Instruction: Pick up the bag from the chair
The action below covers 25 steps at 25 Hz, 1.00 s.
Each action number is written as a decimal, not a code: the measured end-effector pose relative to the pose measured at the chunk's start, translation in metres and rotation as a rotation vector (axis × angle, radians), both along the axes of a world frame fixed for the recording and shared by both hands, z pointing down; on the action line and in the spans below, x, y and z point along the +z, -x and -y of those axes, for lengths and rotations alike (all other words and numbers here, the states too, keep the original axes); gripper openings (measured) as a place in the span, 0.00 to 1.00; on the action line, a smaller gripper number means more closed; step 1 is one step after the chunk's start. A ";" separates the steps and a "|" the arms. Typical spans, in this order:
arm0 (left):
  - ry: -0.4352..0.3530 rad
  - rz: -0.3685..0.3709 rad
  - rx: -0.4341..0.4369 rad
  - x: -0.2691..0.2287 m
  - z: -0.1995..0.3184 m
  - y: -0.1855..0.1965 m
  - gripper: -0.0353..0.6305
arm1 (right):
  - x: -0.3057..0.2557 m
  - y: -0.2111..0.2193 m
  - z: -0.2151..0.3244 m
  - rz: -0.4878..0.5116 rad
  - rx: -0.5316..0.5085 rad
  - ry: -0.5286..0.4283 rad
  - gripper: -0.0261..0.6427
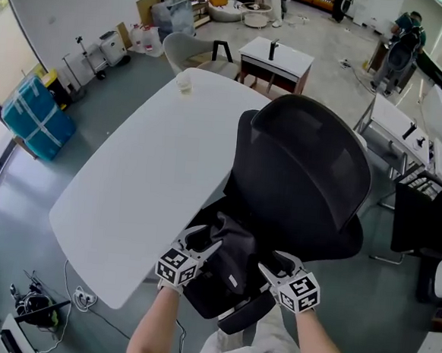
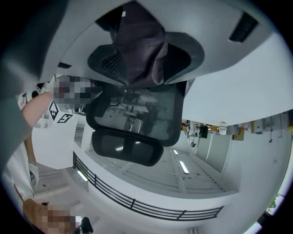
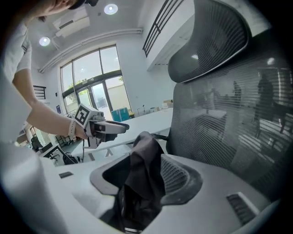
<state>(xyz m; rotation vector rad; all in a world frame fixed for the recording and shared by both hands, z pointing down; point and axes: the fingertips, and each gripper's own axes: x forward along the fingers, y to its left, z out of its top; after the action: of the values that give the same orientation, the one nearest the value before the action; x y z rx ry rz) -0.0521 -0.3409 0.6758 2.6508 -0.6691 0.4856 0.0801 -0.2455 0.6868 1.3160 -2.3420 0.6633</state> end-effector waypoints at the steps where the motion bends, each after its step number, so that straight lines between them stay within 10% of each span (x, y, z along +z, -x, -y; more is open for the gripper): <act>1: 0.010 0.012 0.002 0.006 0.004 0.000 0.42 | 0.005 0.001 0.004 -0.002 -0.001 0.008 0.36; 15: 0.119 0.109 0.134 0.061 0.013 -0.021 0.44 | 0.042 0.015 0.016 0.028 -0.063 0.110 0.38; 25: 0.143 0.117 0.144 0.069 0.005 -0.039 0.18 | 0.045 0.019 0.018 0.010 -0.066 0.113 0.21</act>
<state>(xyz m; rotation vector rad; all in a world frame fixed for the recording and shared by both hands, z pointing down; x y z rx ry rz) -0.0136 -0.3462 0.7446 2.5608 -0.4595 0.7066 0.0608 -0.2639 0.7313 1.1840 -2.3093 0.7711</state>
